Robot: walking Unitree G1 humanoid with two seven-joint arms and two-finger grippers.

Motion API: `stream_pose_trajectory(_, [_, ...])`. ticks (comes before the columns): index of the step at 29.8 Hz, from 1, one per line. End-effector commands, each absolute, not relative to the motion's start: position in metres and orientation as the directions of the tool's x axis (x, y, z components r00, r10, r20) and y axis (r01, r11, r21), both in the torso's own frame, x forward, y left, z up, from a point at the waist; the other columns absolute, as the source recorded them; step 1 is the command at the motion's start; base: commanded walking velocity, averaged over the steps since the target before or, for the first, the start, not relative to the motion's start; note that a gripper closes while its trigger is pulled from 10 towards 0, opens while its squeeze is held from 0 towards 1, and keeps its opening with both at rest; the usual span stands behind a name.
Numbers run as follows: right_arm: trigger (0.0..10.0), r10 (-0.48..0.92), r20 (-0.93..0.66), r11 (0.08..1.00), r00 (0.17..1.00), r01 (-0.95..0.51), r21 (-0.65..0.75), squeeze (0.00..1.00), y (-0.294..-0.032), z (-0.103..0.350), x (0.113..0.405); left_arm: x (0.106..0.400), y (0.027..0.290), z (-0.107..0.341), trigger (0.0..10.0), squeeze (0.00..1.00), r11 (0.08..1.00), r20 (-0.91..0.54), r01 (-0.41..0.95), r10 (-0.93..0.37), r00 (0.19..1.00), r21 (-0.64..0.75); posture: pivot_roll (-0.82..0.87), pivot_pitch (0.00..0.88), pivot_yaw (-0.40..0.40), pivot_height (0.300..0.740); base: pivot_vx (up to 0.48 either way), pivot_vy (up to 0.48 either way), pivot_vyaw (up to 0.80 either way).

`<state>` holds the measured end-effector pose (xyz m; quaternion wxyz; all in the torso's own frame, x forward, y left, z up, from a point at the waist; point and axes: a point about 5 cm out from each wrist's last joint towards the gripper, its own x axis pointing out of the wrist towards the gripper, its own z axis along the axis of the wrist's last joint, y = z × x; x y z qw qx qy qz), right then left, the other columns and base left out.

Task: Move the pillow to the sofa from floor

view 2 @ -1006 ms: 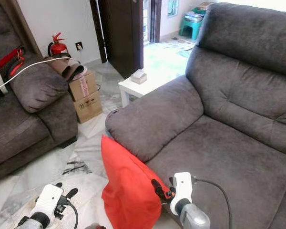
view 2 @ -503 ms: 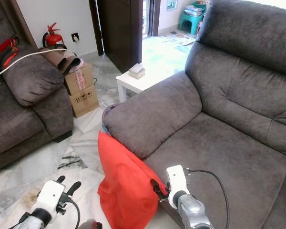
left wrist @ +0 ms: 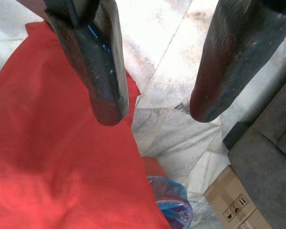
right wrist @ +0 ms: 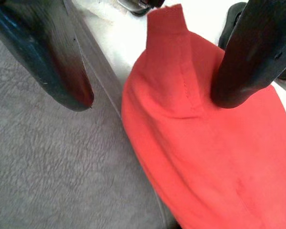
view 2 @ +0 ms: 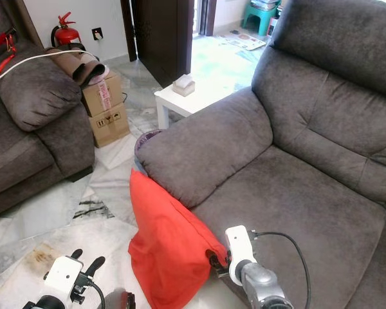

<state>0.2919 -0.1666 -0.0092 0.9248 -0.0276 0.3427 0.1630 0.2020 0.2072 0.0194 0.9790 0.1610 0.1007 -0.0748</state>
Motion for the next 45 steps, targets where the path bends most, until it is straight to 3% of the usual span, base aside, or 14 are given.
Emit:
stream_pose_trajectory(1, [10.0,0.281,-0.661,0.948,0.695,-0.306,0.080,0.00,-0.167,-0.014,0.288,0.197,0.205,0.016,10.0,0.00,0.938,-0.248,0.191,-0.119,0.961,0.288,0.20,0.188,-0.045,0.646,0.000,0.000,0.00])
stream_pose_trajectory(7, [10.0,0.295,-0.673,0.947,0.678,-0.302,0.111,0.00,-0.161,-0.020,0.281,0.193,0.203,0.018,10.0,0.00,0.939,-0.253,0.202,-0.130,0.959,0.279,0.21,0.201,-0.042,0.646,0.000,0.000,0.00])
stream_pose_trajectory(19, [10.0,0.367,-0.587,0.917,0.721,-0.174,0.359,0.00,-0.139,-0.021,0.279,0.187,0.200,0.025,10.0,0.00,0.940,-0.245,0.215,-0.150,0.958,0.264,0.24,0.226,-0.037,0.646,0.000,0.000,0.00])
stream_pose_trajectory(27, [10.0,0.457,-0.497,0.863,0.738,-0.233,0.447,0.00,-0.128,-0.012,0.286,0.188,0.197,0.027,10.0,0.00,0.941,-0.241,0.221,-0.159,0.957,0.257,0.24,0.226,-0.036,0.646,0.000,0.000,0.00])
stream_pose_trajectory(34, [10.0,0.476,-0.471,0.846,0.743,-0.239,0.477,0.00,-0.124,-0.010,0.287,0.189,0.195,0.028,10.0,0.00,0.941,-0.239,0.221,-0.160,0.958,0.256,0.25,0.229,-0.041,0.646,0.000,0.000,0.00])
stream_pose_trajectory(37, [10.0,0.529,-0.466,0.828,0.709,-0.309,0.468,0.00,-0.118,-0.012,0.282,0.186,0.195,0.030,10.0,0.00,0.942,-0.237,0.217,-0.156,0.959,0.257,0.26,0.233,-0.042,0.646,0.000,0.000,0.00])
stream_pose_trajectory(45, [9.4,0.471,-0.450,0.851,0.758,-0.257,0.458,0.00,-0.123,-0.010,0.286,0.182,0.196,0.030,10.0,0.00,0.941,-0.245,0.217,-0.153,0.957,0.259,0.26,0.245,-0.040,0.646,0.000,0.000,0.00])
